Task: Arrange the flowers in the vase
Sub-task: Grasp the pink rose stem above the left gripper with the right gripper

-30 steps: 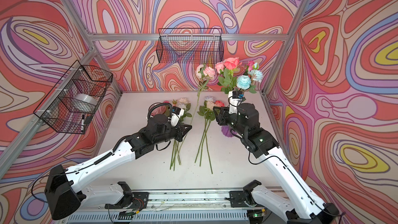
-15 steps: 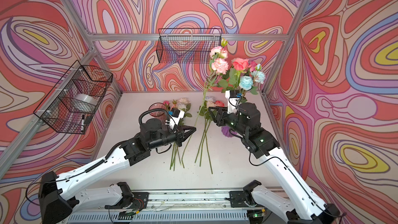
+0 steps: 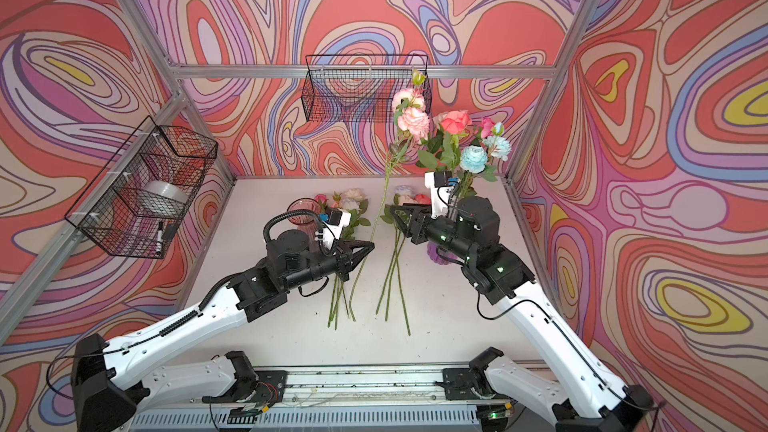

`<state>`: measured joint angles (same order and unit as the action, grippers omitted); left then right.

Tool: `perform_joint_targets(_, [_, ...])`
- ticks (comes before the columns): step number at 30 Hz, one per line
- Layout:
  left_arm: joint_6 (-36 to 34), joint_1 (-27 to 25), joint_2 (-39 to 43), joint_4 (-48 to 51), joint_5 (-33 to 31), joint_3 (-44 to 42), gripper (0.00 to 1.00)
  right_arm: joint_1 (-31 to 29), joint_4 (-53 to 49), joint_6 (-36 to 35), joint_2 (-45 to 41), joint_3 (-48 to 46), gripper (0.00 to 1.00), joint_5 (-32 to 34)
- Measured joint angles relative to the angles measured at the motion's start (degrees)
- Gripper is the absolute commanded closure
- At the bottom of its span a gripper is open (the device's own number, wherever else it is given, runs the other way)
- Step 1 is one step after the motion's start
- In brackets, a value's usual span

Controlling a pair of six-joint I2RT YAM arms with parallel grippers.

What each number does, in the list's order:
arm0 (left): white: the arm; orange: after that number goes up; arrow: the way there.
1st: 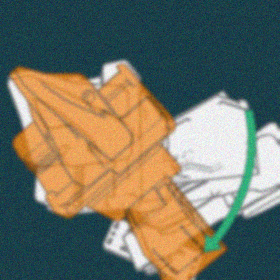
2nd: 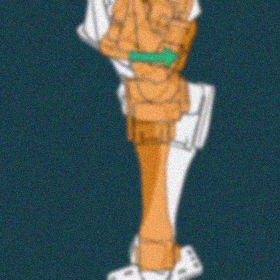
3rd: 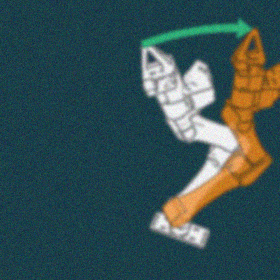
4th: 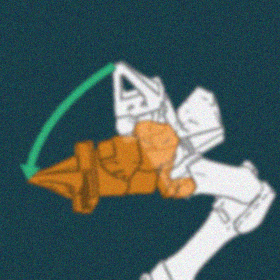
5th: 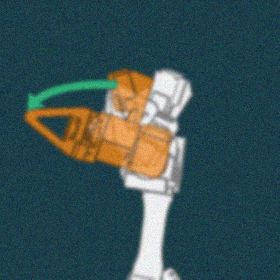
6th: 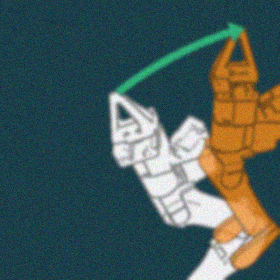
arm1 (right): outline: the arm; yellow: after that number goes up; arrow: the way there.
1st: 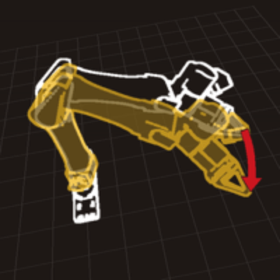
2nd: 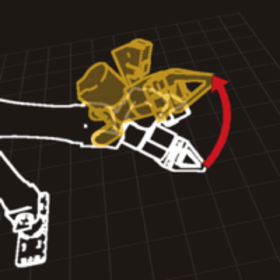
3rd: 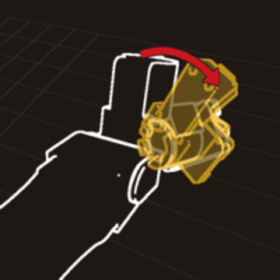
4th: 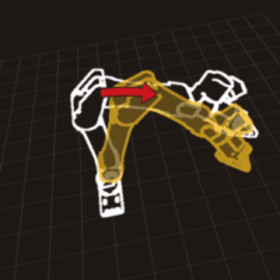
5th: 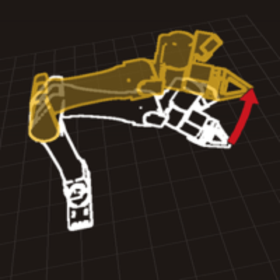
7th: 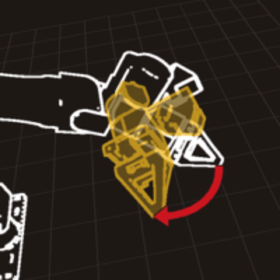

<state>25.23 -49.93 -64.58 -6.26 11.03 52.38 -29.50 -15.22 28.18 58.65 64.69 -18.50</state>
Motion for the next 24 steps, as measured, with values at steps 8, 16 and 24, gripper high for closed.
perform_joint_targets(8, [0.02, 0.00, 0.00, 0.00, -0.13, 0.00, 1.00, -2.84, 2.32, 0.68, 4.07, 1.01, 0.65, -0.26])
perform_joint_targets(16, [0.02, 0.00, 0.00, 0.00, -0.11, 0.00, 1.00, -2.86, 3.76, 1.57, 4.85, 1.25, 0.74, 1.44])
perform_joint_targets(24, [0.02, 0.04, 0.00, 0.02, -0.22, -0.04, 1.00, -2.93, 5.16, 1.60, 7.28, 2.62, 0.93, 2.47])
